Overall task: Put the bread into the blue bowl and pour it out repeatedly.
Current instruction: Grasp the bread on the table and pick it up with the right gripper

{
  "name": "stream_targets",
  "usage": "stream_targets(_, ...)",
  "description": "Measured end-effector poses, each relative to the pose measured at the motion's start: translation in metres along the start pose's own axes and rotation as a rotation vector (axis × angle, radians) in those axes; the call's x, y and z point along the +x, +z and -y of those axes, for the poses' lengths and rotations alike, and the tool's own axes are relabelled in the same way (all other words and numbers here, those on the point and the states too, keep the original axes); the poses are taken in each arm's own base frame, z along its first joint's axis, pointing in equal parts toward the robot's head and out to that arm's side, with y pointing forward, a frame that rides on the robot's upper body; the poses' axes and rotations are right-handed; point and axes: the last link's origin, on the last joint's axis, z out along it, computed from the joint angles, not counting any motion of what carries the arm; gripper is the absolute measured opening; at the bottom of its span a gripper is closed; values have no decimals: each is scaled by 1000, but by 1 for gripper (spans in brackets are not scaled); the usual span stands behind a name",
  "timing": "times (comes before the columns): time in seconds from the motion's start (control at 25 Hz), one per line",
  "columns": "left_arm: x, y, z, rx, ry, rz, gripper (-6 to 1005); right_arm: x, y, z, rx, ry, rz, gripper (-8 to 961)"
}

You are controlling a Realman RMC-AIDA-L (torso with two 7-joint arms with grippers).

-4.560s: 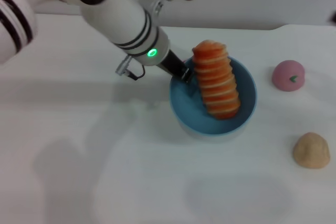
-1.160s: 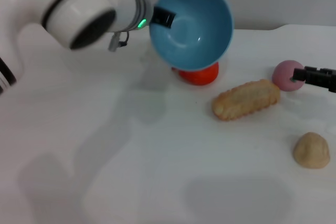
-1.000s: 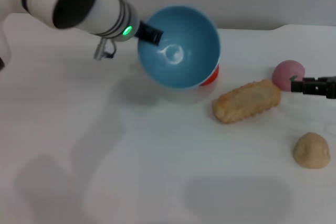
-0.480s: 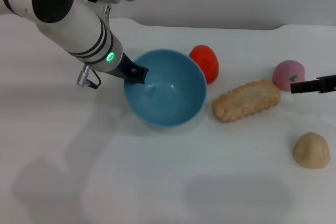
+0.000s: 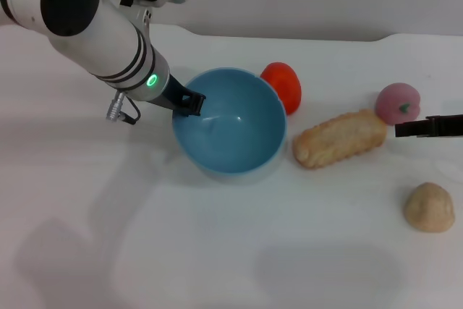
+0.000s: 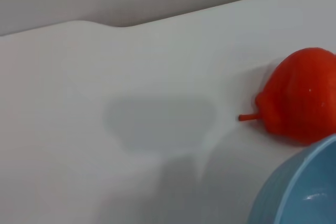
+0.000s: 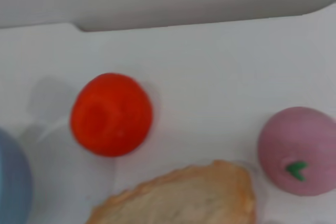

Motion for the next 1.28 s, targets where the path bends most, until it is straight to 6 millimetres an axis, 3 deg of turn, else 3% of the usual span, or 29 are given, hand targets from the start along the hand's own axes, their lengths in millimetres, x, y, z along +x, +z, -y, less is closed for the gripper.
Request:
stream_targets(0.56, 1, 2, 2, -2, -3, -17, -1, 9, 29, -9, -61, 97, 86, 503)
stream_targets(1.28, 3, 2, 3, 5, 25, -26, 0, 18, 44, -5, -38, 182, 154, 496)
